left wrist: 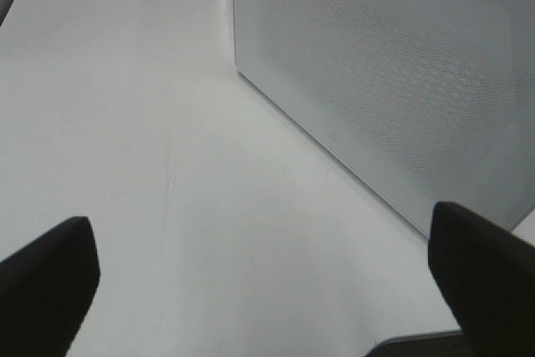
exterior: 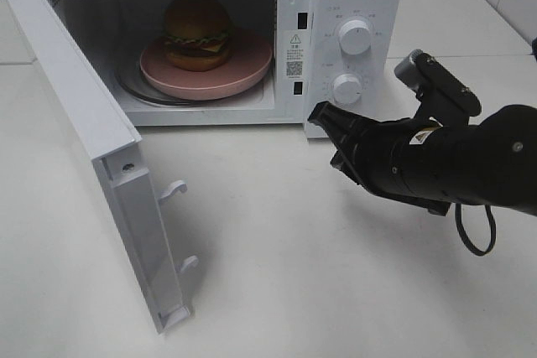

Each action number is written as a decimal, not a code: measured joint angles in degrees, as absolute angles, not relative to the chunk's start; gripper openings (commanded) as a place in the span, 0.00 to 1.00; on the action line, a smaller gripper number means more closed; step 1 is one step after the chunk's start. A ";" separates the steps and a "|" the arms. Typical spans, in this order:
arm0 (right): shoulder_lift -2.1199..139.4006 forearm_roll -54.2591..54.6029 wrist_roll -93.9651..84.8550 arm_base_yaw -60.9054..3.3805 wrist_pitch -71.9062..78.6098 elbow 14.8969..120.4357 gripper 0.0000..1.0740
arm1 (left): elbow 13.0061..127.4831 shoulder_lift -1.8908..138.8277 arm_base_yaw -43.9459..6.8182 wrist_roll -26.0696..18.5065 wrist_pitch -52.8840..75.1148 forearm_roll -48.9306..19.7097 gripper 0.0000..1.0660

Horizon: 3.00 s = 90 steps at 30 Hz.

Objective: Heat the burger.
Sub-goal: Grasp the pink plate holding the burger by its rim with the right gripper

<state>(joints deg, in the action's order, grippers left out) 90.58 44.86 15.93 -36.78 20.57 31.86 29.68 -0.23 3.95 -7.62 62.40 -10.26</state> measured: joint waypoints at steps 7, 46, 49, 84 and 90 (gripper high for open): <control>86.97 44.81 6.42 -36.78 13.98 31.86 0.01 | 29.68 -0.23 3.95 -7.62 62.40 -10.26 0.95; 83.65 4.58 -29.68 -36.78 -42.34 54.66 0.04 | 29.68 -0.23 3.95 -7.62 62.40 -10.26 0.95; 83.65 3.95 -39.59 -36.78 -43.77 55.35 0.05 | 29.68 -0.23 3.95 -7.62 62.40 -10.26 0.95; 85.08 -9.05 -62.17 -39.42 -36.90 56.15 0.83 | 29.68 -0.23 3.95 -7.62 62.40 -10.26 0.95; 89.95 -10.49 -61.82 -40.34 -36.10 60.62 0.82 | 29.68 -0.23 3.95 -7.62 62.40 -10.26 0.95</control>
<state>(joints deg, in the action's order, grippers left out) 89.95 -10.49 -61.82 -40.34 -36.10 60.62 29.68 -0.23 3.95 -7.62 62.40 -10.26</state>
